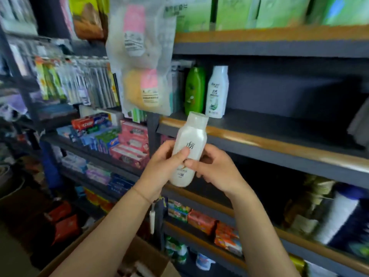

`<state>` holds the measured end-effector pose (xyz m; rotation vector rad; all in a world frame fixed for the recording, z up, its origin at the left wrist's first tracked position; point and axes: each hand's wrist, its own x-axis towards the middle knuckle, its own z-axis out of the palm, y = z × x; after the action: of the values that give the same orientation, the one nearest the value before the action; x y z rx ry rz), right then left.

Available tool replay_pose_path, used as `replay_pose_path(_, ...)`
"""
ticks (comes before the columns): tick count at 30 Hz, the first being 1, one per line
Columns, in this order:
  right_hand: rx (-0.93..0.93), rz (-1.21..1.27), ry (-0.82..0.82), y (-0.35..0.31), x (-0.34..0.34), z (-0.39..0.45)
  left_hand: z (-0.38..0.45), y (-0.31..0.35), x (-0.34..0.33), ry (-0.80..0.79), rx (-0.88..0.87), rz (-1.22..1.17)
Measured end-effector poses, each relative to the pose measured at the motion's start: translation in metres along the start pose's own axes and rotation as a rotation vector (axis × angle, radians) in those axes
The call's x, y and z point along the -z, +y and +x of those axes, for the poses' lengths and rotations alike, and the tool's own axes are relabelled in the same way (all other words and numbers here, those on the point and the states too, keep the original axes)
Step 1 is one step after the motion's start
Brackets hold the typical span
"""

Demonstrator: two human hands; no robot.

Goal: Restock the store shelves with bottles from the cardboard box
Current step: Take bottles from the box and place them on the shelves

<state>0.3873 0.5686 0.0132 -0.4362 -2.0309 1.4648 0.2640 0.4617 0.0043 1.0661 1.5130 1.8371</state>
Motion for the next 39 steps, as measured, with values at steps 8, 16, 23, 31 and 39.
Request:
replay_pose_path(8,0.227,-0.083,0.402,-0.031,0.074,0.009,0.071,0.005,-0.030,0.045,-0.378,0.676)
replay_pose_path(16,0.153,-0.312,0.486,-0.045,0.113,0.062,0.108,0.004,-0.042,-0.061,-0.424,1.086)
replay_pose_path(23,-0.217,-0.241,0.499,-0.038,0.142,0.124,0.119,-0.001,-0.045,0.032,-0.412,1.073)
replay_pose_path(31,-0.339,-0.160,0.533,-0.033,0.150,0.170,0.119,-0.011,-0.043,0.051,-0.455,0.958)
replay_pose_path(39,-0.367,-0.132,0.569,-0.023,0.152,0.200,0.121,-0.015,-0.041,0.053,-0.483,0.969)
